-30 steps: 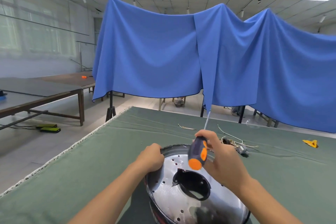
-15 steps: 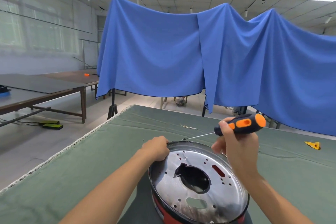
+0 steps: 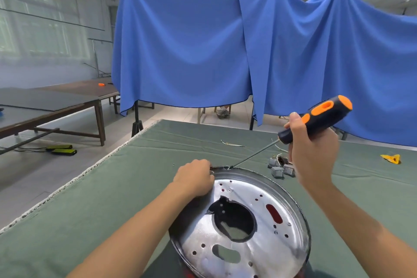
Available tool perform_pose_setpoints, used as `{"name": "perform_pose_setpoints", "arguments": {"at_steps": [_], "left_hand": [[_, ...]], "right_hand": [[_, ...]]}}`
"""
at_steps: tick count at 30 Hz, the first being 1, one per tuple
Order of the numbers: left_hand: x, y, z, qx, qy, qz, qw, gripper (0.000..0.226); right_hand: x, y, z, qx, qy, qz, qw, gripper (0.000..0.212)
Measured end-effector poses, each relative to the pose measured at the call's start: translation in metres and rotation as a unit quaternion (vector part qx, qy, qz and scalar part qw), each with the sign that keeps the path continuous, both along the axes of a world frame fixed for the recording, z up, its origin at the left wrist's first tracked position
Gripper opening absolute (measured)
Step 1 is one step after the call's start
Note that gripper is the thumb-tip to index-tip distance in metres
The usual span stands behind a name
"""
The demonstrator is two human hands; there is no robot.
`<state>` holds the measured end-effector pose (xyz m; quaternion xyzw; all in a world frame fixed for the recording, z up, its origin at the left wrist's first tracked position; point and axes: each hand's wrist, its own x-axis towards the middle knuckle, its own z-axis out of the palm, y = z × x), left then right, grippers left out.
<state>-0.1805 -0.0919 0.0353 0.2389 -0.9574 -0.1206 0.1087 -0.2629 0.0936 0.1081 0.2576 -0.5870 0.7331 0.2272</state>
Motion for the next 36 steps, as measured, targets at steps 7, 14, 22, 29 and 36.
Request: {"name": "perform_pose_setpoints", "arguments": {"at_steps": [7, 14, 22, 29, 36], "left_hand": [[-0.006, -0.020, 0.012, 0.149, -0.063, -0.054, 0.985, 0.017], [0.003, -0.036, 0.015, 0.325, 0.080, 0.033, 0.942, 0.022], [0.011, -0.012, 0.012, 0.362, 0.370, 0.075, 0.852, 0.023], [0.022, -0.011, 0.009, 0.386, 0.419, 0.099, 0.816, 0.012], [0.024, -0.011, 0.007, 0.400, 0.436, 0.117, 0.798, 0.011]], "right_hand": [[-0.016, -0.013, -0.013, -0.098, -0.006, 0.033, 0.995, 0.024], [-0.020, -0.016, -0.012, -0.125, -0.042, 0.061, 0.989, 0.028], [-0.009, -0.016, 0.018, -0.190, -0.077, 0.047, 0.978, 0.031], [0.006, -0.018, 0.021, -0.166, -0.072, 0.040, 0.983, 0.033], [0.012, -0.017, 0.023, -0.144, -0.058, 0.023, 0.988, 0.034]]}}
